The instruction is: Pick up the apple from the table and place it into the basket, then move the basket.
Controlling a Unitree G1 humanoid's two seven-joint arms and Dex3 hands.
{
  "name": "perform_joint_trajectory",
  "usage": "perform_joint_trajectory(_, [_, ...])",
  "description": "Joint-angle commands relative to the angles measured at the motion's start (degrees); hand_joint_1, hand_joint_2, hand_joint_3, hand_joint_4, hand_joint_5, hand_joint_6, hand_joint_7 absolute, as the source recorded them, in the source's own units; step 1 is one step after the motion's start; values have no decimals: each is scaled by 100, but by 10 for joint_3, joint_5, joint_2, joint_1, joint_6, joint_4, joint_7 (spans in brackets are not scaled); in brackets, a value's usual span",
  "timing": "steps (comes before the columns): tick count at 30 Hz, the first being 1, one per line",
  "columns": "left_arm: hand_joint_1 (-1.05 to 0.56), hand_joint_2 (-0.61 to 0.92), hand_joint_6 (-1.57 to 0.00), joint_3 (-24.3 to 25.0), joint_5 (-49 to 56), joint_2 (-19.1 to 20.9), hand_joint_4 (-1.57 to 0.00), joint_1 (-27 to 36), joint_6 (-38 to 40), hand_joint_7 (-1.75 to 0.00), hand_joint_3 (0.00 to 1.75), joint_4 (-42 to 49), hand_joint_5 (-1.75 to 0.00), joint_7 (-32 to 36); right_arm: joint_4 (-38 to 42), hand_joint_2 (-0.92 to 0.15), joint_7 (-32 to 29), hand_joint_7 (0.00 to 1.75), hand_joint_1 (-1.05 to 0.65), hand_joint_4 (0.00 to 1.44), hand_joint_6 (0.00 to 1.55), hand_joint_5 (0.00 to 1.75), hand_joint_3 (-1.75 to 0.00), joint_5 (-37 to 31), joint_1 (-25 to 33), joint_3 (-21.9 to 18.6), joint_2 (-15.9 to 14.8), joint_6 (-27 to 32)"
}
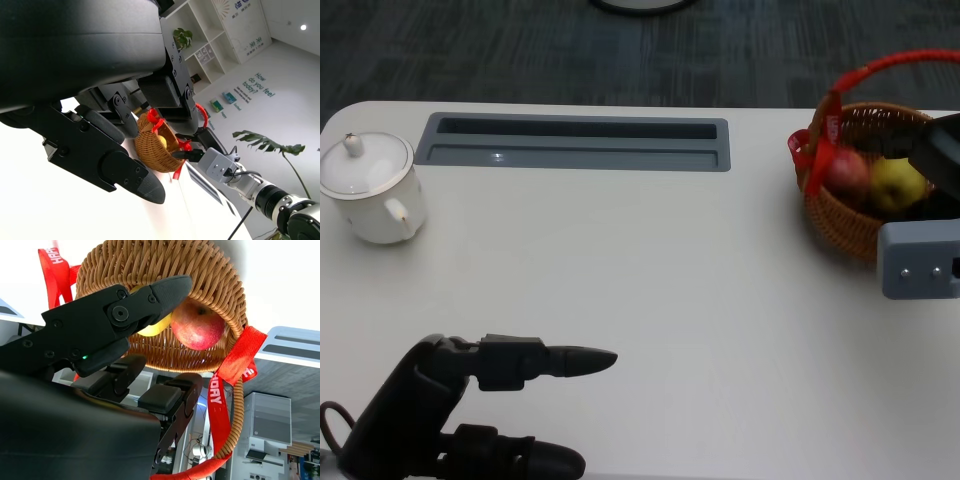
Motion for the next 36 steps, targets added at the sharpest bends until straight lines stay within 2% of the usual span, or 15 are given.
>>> perform_joint_trajectory(1, [-43, 74, -93, 1, -2, 5, -100, 1, -3, 0, 0, 1, 0, 3, -8, -80, -4, 0, -93, 57, 46, 0, 0, 11, 3, -6, -12, -9])
perform_joint_trajectory(9, [-42, 74, -93, 0, -4, 5, -100, 2, -3, 0, 0, -1, 0, 4, -18, -79, -2, 1, -92, 55, 45, 0, 0, 26, 15, -18, -23, -35])
perform_joint_trajectory(20, [-43, 74, -94, 3, -6, 8, -100, -8, -3, 0, 0, 6, 0, 4, -76, -80, -60, 1, -83, 61, 52, 1, 0, 33, 74, -27, -77, -167])
perform_joint_trajectory(26, [-42, 73, -93, 6, -8, 12, -100, -15, -2, 0, 0, 10, 0, 2, -154, -79, -69, 1, -82, 60, 54, 0, 0, 51, 139, -55, -110, -250])
perform_joint_trajectory(32, [-41, 73, -93, 6, -13, 16, -99, -21, 1, 0, 0, 12, 0, -1, -263, -81, -59, 0, -83, 59, 51, 0, -1, 70, 222, -99, -142, -285])
perform_joint_trajectory(36, [-42, 73, -93, 7, -11, 18, -99, -24, 0, 0, 0, 15, 0, -1, -328, -81, -53, 0, -83, 59, 52, 0, 0, 86, 276, -133, -151, -309])
